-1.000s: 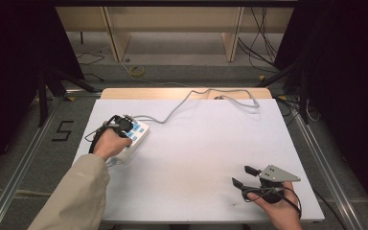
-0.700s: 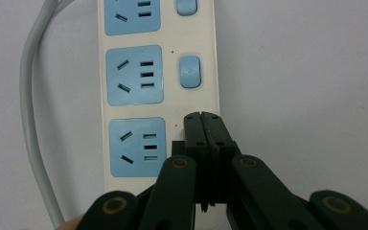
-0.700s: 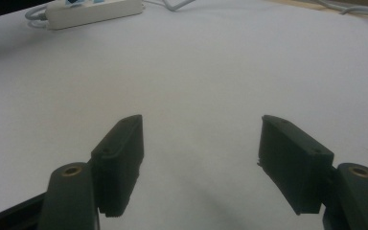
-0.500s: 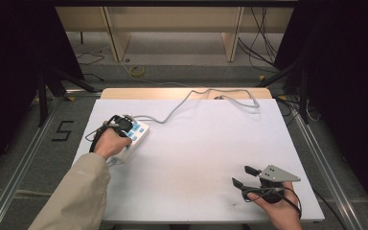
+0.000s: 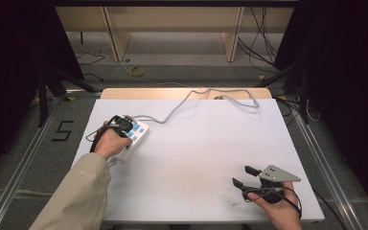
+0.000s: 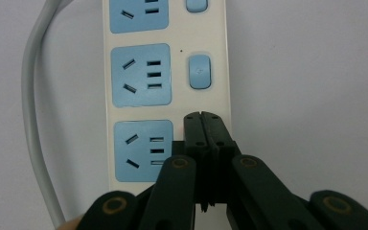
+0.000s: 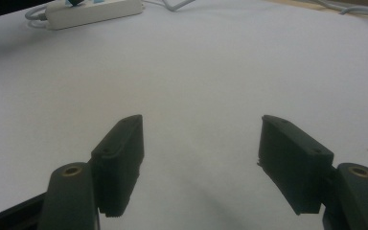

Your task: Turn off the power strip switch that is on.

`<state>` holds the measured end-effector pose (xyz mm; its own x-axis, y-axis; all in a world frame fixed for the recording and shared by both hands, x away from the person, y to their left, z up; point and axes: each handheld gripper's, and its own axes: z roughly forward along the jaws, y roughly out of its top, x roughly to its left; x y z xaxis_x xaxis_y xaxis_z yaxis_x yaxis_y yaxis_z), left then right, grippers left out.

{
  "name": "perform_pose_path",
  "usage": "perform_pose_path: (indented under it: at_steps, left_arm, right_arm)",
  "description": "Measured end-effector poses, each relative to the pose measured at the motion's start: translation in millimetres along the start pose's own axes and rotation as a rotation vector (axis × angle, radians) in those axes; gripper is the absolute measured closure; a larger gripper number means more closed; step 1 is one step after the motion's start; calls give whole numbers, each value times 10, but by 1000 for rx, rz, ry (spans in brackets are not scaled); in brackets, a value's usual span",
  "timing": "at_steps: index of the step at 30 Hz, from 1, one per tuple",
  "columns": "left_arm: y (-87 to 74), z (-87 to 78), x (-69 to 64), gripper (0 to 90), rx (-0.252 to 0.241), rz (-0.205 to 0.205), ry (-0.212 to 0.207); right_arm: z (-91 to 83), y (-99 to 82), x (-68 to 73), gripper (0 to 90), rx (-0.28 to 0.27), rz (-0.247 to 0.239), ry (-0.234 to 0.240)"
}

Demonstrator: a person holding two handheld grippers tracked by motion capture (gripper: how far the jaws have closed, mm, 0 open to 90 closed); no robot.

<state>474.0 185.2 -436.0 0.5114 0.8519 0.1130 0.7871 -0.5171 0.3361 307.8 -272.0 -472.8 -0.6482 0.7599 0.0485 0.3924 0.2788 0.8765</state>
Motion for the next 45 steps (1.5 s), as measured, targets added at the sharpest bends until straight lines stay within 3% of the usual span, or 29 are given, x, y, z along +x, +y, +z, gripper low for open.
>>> perform_pose_path:
  at_steps: [5, 12, 15, 24, 30, 38, 45]
  left_arm:
    - [9, -4, -38, 896, 15, 45, 27]
    - [14, 4, -64, 897, 18, 52, 41]
    - [13, 9, -62, 897, 13, 42, 38]
    - [24, 22, -66, 897, 14, 61, 49]
    - [14, 21, -46, 897, 5, 44, 36]
    - [13, 22, -81, 897, 4, 61, 59]
    - [-17, 20, -65, 897, -20, 36, 48]
  right_arm:
    - [-1, 0, 4, 334, 0, 0, 1]
    - [-4, 0, 7, 334, 0, -2, 2]
    - [0, 1, 7, 334, 0, -1, 2]
    - [-1, 3, 8, 334, 0, -5, 3]
    - [1, 2, 5, 334, 2, -3, 3]
    - [1, 5, 6, 334, 1, -3, 2]
    - [-3, 8, 1, 334, -1, -3, 1]
